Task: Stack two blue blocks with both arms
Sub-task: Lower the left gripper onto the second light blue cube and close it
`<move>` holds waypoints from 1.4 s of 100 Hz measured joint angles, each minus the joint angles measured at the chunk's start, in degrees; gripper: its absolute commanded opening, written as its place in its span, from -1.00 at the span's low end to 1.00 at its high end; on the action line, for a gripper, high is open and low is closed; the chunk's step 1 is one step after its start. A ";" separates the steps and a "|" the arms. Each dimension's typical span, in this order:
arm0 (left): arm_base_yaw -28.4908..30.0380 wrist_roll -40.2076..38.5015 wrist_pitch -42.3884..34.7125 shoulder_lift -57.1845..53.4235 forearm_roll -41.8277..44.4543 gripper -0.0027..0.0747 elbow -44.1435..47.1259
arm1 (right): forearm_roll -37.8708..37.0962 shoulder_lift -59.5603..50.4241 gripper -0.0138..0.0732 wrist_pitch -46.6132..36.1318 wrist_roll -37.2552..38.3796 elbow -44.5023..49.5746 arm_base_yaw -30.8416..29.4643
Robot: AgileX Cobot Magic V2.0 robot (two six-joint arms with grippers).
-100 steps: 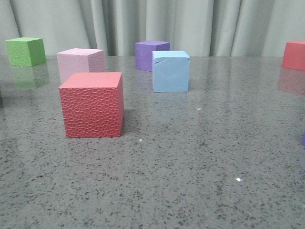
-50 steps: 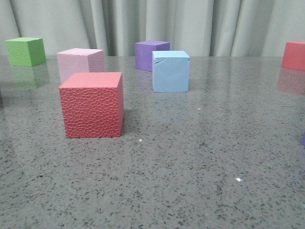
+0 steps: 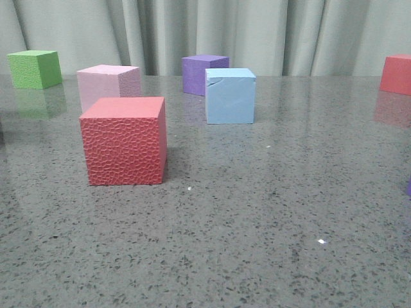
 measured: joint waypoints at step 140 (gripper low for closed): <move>0.00 0.00 1.30 2.21 0.00 -0.30 -0.09 | 0.00 0.00 0.82 0.00 -0.11 0.00 0.00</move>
